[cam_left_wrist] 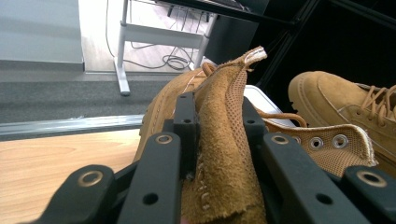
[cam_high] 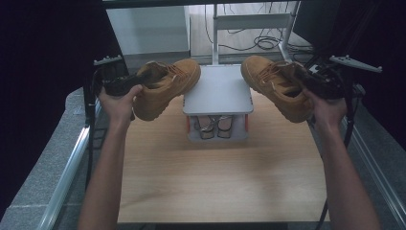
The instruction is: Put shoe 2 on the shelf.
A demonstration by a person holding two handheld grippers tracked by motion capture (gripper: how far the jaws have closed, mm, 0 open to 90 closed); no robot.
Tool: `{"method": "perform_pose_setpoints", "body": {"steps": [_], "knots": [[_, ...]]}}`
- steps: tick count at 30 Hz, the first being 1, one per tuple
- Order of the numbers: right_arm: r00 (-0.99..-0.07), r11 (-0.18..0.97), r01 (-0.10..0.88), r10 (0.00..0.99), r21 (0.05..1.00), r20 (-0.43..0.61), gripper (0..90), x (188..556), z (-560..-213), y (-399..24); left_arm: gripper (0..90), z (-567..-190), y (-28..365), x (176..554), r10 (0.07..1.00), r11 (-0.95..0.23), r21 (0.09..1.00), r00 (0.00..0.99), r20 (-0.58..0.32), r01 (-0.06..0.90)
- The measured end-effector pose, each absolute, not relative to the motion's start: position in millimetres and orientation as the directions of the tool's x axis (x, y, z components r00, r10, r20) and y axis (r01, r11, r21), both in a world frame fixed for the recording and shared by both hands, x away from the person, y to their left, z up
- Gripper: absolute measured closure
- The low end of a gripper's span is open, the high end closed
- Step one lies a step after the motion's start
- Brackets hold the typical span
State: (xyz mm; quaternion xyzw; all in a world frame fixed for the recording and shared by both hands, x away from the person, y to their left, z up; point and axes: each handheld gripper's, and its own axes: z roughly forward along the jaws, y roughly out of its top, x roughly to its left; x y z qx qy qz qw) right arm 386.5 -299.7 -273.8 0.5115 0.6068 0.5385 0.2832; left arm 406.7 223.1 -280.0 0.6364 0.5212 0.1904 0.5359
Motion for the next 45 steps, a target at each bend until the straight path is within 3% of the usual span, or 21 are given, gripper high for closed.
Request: {"method": "perform_pose_setpoints", "body": {"steps": [11, 24, 36, 45], "knots": [[-0.304, -0.118, 0.322, 0.927, 0.939, 0.221, 78.7, 407, -267, -260, 75.1, -281, 202, 426, 0.863, 0.150, 0.873, 0.370, -0.345, 0.463], [-0.296, -0.196, 0.349, 0.905, 0.917, 0.306, 78.7, 433, -269, -226, 74.8, -274, 170, 445, 0.829, 0.175, 0.862, 0.402, -0.389, 0.475], [-0.297, -0.277, 0.381, 0.867, 0.882, 0.400, 78.3, 448, -283, -214, 73.9, -283, 171, 455, 0.822, 0.191, 0.842, 0.387, -0.419, 0.505], [-0.309, -0.207, 0.412, 0.884, 0.888, 0.349, 74.9, 457, -279, -212, 73.4, -299, 174, 467, 0.800, 0.210, 0.814, 0.384, -0.461, 0.541]]}}
